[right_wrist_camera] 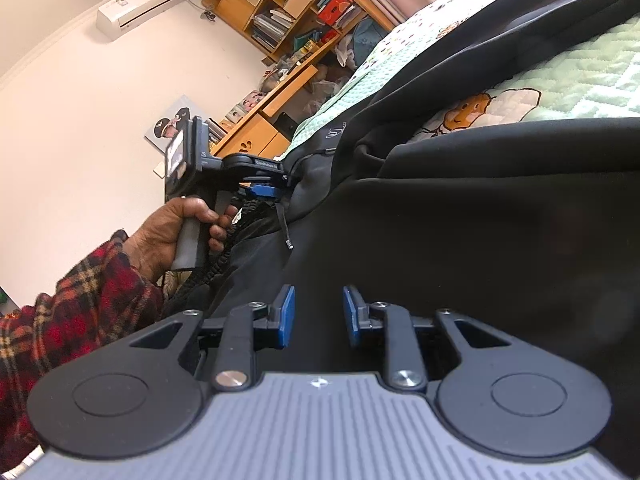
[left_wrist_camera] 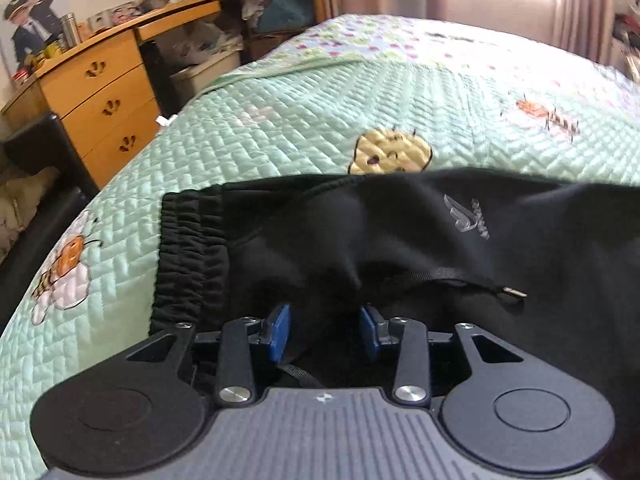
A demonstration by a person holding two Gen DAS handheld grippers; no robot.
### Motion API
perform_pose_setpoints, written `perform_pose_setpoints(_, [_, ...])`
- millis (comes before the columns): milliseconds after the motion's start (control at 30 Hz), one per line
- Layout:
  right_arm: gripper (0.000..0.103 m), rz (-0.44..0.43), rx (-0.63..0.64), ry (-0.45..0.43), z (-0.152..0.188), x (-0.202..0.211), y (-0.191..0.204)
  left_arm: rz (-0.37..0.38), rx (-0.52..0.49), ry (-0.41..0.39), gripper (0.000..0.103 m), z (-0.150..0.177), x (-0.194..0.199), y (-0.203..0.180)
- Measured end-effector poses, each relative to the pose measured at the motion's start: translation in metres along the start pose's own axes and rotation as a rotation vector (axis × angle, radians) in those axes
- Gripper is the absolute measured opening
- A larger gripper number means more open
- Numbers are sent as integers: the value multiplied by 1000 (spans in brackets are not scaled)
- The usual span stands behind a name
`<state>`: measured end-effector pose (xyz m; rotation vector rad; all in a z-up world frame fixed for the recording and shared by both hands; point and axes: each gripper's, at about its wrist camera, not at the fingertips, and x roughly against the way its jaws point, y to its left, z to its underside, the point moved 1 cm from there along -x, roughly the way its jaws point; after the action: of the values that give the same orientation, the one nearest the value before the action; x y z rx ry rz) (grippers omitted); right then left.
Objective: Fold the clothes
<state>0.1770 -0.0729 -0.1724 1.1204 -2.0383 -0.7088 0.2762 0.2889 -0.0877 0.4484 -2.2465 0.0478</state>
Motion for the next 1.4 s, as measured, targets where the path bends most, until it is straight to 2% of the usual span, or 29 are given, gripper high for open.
perform_pose_setpoints(133, [28, 7, 3, 1, 0, 0, 1, 79, -5, -51, 44, 9, 46, -15])
perform_pose_setpoints(167, [27, 11, 6, 1, 0, 0, 2, 99, -6, -64, 50, 11, 57, -18])
perform_pose_setpoints(200, [27, 15, 8, 1, 0, -1, 2, 128, -53, -73, 59, 19, 74, -32])
perform_pose_setpoints(267, [27, 25, 6, 4, -1, -1, 4, 178, -135, -74, 67, 37, 98, -57])
perform_pose_setpoints(333, [29, 49, 2, 8, -3, 4, 11, 222, -184, -51, 67, 63, 119, -75])
perform_pose_setpoints(467, [37, 128, 30, -29, 7, 52, 40, 324, -184, 11, 67, 120, 153, -98])
perform_pose_setpoints(533, [40, 202, 57, -42, 15, 86, 50, 345, -184, 31, 70, 149, 169, -108])
perform_pose_setpoints(600, [49, 318, 120, -48, 24, 116, 58, 340, -185, 38, 78, 175, 180, -119])
perform_pose_setpoints(667, [56, 433, 148, -62, 32, 146, 56, 340, -176, 52, 82, 199, 190, -130])
perform_pose_setpoints(733, [57, 548, 176, -74, 40, 174, 53, 337, -163, 60, 87, 215, 194, -135])
perform_pose_setpoints(800, [57, 645, 205, -41, 48, 190, 42, 318, -165, 57, 96, 229, 197, -143])
perform_pose_setpoints(867, [57, 687, 246, -27, 58, 203, 30, 287, -195, 51, 101, 236, 200, -150])
perform_pose_setpoints(967, [57, 666, 220, -66, 63, 224, 24, 276, -167, 61, 101, 237, 202, -148])
perform_pose_setpoints(1200, [57, 723, 123, -228, 54, 282, 14, 238, -128, 81, 100, 232, 211, -145])
perform_pose_setpoints(1267, [59, 722, 115, -243, 57, 285, 9, 249, -110, 68, 100, 231, 217, -148])
perform_pose_setpoints(1400, [63, 719, 98, -273, 61, 289, -2, 244, -175, 37, 101, 230, 219, -168])
